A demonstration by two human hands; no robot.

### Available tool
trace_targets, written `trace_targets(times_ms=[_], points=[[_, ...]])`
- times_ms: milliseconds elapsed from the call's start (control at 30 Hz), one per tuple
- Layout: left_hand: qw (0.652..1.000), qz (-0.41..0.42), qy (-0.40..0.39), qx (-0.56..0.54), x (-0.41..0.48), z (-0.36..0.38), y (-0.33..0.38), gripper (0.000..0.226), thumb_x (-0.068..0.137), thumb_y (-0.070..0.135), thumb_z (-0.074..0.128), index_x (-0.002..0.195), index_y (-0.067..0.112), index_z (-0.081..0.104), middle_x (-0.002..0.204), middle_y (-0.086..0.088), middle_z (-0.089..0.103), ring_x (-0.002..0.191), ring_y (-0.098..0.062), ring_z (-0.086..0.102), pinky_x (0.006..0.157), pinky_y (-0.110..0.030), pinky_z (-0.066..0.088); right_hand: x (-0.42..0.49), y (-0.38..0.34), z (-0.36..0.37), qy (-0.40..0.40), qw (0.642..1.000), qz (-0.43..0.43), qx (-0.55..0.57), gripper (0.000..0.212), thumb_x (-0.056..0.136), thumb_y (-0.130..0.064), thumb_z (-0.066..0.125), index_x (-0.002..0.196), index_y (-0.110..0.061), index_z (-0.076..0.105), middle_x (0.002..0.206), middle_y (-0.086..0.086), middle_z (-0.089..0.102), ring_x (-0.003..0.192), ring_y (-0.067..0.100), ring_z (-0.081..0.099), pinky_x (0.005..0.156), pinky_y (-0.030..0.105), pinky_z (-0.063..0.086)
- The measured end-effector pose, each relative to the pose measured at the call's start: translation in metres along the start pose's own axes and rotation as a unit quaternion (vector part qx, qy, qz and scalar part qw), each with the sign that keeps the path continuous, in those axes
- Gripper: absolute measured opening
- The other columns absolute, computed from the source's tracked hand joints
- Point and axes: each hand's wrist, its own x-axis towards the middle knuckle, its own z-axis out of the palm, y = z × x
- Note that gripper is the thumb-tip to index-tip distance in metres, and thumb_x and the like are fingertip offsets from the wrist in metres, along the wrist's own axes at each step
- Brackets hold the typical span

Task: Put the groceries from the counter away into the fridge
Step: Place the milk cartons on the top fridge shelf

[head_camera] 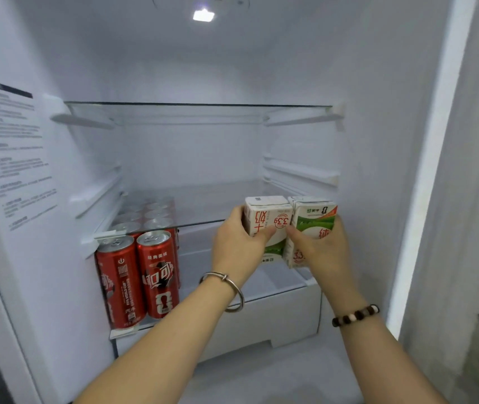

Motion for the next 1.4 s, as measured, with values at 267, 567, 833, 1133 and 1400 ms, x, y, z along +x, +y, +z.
trace_targets(times_ms=[267, 567, 833, 1133, 1400], points=[[0.994, 0.105, 0.002, -0.01, 0.034, -0.02, 0.054, 0.036, 0.08, 0.031, 0.071, 0.112, 0.021, 0.057, 0.103, 0.008, 0.067, 0.093, -0.011, 0.064, 0.074, -0.035, 0.058, 0.021, -0.054, 0.006, 0.084, 0.994, -0.045, 0.054, 0.055, 0.067, -0.021, 0.083, 0.112, -0.023, 0.051, 0.097, -0.015, 0.064, 0.079, -0.009, 0.062, 0.058, 0.009, 0.049], [0.974, 0.216, 0.06, -0.027, 0.094, -0.074, 0.134, 0.024, 0.083, 0.03, 0.068, 0.103, 0.027, 0.054, 0.094, 0.016, 0.058, 0.082, -0.001, 0.056, 0.06, -0.011, 0.053, 0.073, -0.148, 0.038, 0.104, 0.978, -0.135, 0.121, 0.055, 0.068, -0.029, 0.082, 0.114, -0.021, 0.053, 0.1, -0.012, 0.066, 0.085, -0.001, 0.065, 0.061, 0.016, 0.055], [0.969, 0.226, 0.095, 0.02, 0.138, -0.122, 0.161, 0.029, 0.084, 0.031, 0.068, 0.108, 0.021, 0.055, 0.094, 0.013, 0.058, 0.084, -0.005, 0.057, 0.058, -0.013, 0.051, 0.124, -0.197, 0.065, 0.048, 0.976, -0.167, 0.128, 0.048, 0.071, -0.026, 0.08, 0.109, -0.021, 0.051, 0.093, -0.013, 0.063, 0.081, -0.001, 0.062, 0.059, 0.015, 0.05], [0.98, -0.004, 0.146, -0.136, 0.177, -0.146, 0.128, 0.038, 0.08, 0.013, 0.072, 0.11, 0.007, 0.048, 0.101, -0.005, 0.064, 0.089, -0.021, 0.064, 0.068, -0.036, 0.058, 0.169, -0.184, 0.115, -0.042, 0.994, -0.104, 0.005, 0.051, 0.075, -0.031, 0.077, 0.108, -0.017, 0.041, 0.092, -0.009, 0.053, 0.077, 0.008, 0.054, 0.055, 0.019, 0.042], [0.99, -0.069, 0.122, -0.023, 0.185, -0.159, 0.124, 0.039, 0.082, 0.002, 0.066, 0.115, 0.013, 0.047, 0.102, -0.004, 0.06, 0.094, -0.023, 0.06, 0.076, -0.035, 0.055, 0.195, -0.165, 0.135, -0.095, 0.989, -0.071, -0.087, 0.057, 0.072, -0.049, 0.073, 0.115, -0.018, 0.052, 0.097, -0.004, 0.064, 0.082, 0.014, 0.064, 0.05, 0.02, 0.044]])
